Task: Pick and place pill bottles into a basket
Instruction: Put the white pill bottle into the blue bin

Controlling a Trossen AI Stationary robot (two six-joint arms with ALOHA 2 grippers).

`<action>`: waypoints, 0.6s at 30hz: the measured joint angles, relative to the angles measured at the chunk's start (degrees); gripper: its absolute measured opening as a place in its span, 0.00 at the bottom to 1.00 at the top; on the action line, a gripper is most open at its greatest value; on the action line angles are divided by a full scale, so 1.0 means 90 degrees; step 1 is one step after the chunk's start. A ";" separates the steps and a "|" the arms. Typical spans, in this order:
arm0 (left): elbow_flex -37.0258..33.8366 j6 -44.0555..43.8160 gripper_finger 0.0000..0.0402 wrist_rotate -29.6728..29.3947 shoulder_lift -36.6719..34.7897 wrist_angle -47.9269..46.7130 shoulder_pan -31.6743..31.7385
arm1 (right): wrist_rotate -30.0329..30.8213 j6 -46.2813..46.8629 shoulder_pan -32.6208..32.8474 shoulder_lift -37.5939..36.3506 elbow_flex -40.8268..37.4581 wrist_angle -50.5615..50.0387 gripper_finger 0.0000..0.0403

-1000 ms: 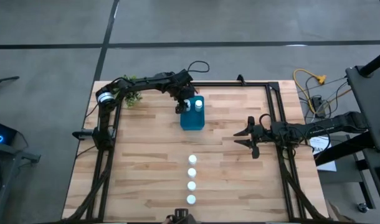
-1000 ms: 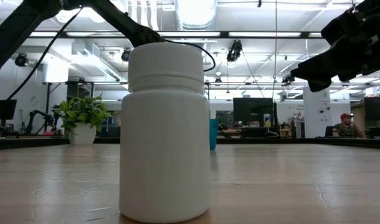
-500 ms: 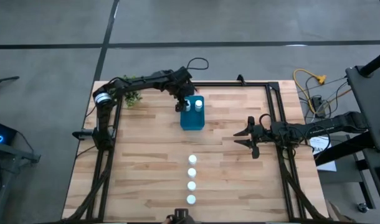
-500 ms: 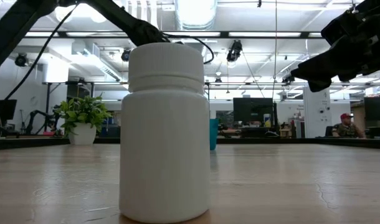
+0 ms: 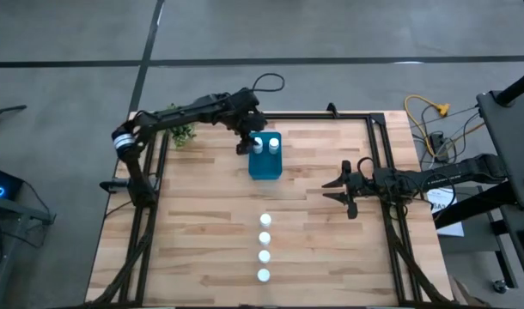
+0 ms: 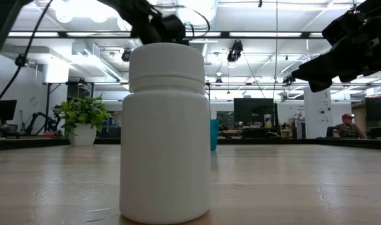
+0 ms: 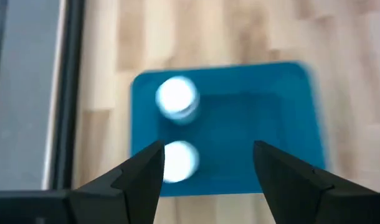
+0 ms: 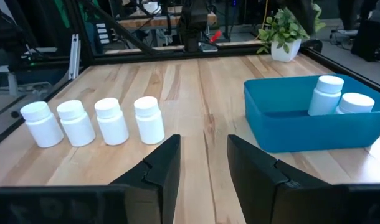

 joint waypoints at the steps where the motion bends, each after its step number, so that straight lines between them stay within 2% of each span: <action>1: -0.0031 -0.0001 0.56 0.0156 -0.0127 -0.0037 -0.0060 | 0.0002 -0.0004 0.0000 0.0000 0.0000 0.0015 0.31; 7: -0.0180 -0.0139 0.56 0.1087 -0.0754 -0.0134 -0.0520 | 0.0032 -0.0020 -0.0002 -0.0010 0.0000 0.0026 0.31; 18: -0.1180 -0.0407 0.56 0.1274 -0.1809 0.0005 -0.1609 | 0.0036 -0.0065 0.0000 -0.0010 0.0000 0.0074 0.31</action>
